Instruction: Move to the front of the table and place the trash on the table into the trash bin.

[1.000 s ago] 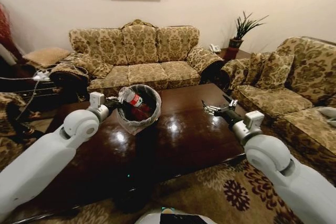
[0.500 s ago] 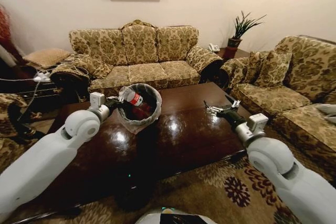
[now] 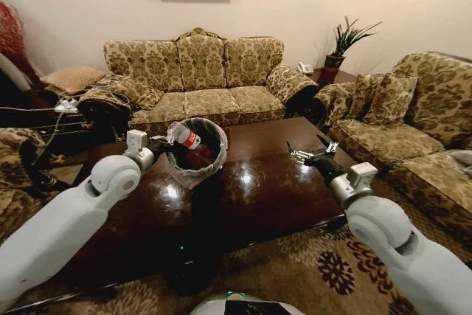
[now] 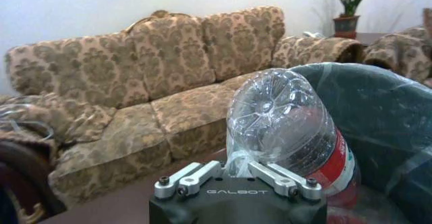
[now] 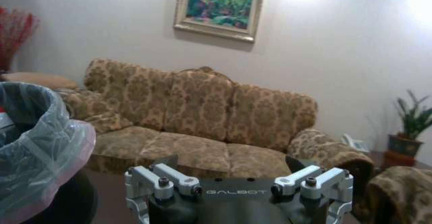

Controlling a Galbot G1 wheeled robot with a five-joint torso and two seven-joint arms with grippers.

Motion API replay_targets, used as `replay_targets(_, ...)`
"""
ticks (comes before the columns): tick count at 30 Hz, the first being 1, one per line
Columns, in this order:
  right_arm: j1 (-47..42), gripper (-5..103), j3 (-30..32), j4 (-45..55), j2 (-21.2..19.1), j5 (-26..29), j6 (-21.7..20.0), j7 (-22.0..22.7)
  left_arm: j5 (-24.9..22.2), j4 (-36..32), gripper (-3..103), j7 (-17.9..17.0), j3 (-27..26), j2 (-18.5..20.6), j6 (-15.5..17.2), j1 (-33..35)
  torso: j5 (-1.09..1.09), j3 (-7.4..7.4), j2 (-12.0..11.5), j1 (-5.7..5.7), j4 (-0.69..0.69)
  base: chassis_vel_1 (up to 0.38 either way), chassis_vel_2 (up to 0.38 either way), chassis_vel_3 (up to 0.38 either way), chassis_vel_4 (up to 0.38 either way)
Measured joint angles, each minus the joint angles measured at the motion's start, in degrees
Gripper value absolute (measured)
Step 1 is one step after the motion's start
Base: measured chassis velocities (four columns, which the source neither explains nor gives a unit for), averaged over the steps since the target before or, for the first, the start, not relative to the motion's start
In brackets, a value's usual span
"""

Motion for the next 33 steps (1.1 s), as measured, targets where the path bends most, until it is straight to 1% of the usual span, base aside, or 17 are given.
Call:
replay_targets(2, -0.2, 100, 0.2, 0.3, 0.1, 0.1, -0.3, 0.0, 0.0, 0.0, 1, -0.1, 0.0, 0.0, 0.0, 0.0, 0.0, 0.0, 0.0, 0.0, -0.03, 0.077, 0.039, 0.036, 0.077)
replay_targets(3, -0.3, 100, 0.3, 0.4, 0.1, 0.1, -0.3, -0.1, 0.0, 0.0, 1, -0.1, 0.0, 0.0, 0.0, 0.0, 0.0, -0.01, 0.0, 0.0, -0.01, 0.088, 0.038, 0.049, 0.079)
replay_targets(10, -0.6, 100, 0.3, 0.7, 0.1, 0.1, -0.3, -0.1, -0.1, -0.1, 1, -0.6, 0.1, 0.0, -0.2, 0.1, 0.01, -0.1, -0.3, -0.12, -0.01, 0.141, 0.022, 0.025, 0.162)
replay_targets(14, -0.9, 100, 0.3, 1.0, 0.1, 0.1, -0.4, -0.1, -0.1, -0.1, 1, -0.8, 0.2, 0.0, -1.1, 0.3, 0.01, -0.12, -0.3, -0.15, 0.04, 0.242, -0.065, -0.044, 0.275)
replay_targets(15, -1.0, 100, 0.4, 1.2, 0.1, 0.0, -0.4, -0.1, -0.1, -0.1, 1, -0.8, 0.2, 0.0, -1.4, 0.3, -0.02, -0.12, -0.3, -0.17, 0.06, 0.253, -0.095, -0.069, 0.262)
replay_targets(16, -1.3, 100, 0.6, 1.4, 0.1, 0.0, -0.4, -0.1, -0.1, -0.2, 1, -0.8, 0.3, 0.0, -2.0, 0.4, -0.01, -0.14, -0.3, -0.19, 0.06, 0.279, -0.121, -0.142, 0.262)
replay_targets(18, -1.4, 100, 0.7, 1.5, 0.1, -0.1, -0.4, -0.2, -0.1, -0.3, 1, -0.8, 0.4, 0.0, -2.4, 0.4, 0.01, -0.14, -0.3, -0.2, 0.06, 0.279, -0.205, -0.242, 0.249)
replay_targets(20, -1.7, 100, 0.8, 1.6, 0.1, -0.2, -0.4, -0.2, -0.1, -0.4, 1, -0.7, 0.5, 0.1, -2.7, 0.4, 0.01, -0.14, -0.3, -0.19, -0.05, 0.281, -0.253, -0.27, 0.28)
replay_targets(22, -1.8, 100, 0.8, 1.7, 0.1, -0.2, -0.4, -0.2, -0.1, -0.6, 1, -0.7, 0.5, 0.1, -2.7, 0.5, 0.02, -0.14, -0.3, -0.19, -0.06, 0.263, -0.328, -0.306, 0.277)
replay_targets(26, -1.9, 100, 0.9, 1.9, 0.1, -0.2, -0.4, -0.2, -0.1, -0.9, 1, -0.7, 0.5, 0.1, -2.8, 0.7, 0.01, -0.14, -0.3, -0.19, -0.05, 0.282, -0.345, -0.311, 0.318)
replay_targets(27, -2.0, 100, 0.9, 1.9, 0.1, -0.3, -0.4, -0.2, -0.1, -1.0, 1, -0.8, 0.5, 0.1, -2.9, 0.7, 0.04, -0.14, -0.3, -0.19, -0.02, 0.307, -0.333, -0.305, 0.347)
replay_targets(31, -2.9, 100, 1.1, 2.4, 0.1, -0.5, -0.4, -0.2, -0.1, -1.3, 1, -0.9, 0.5, 0.1, -3.0, 1.0, -0.02, -0.13, -0.3, -0.2, 0.02, 0.309, -0.335, -0.282, 0.339)
replay_targets(33, -3.9, 100, 1.5, 2.7, 0.2, -0.7, -0.3, -0.3, -0.2, -1.6, 1, -1.1, 0.6, 0.0, -3.1, 1.0, 0.05, -0.14, -0.3, -0.21, 0.01, 0.32, -0.3, -0.297, 0.317)
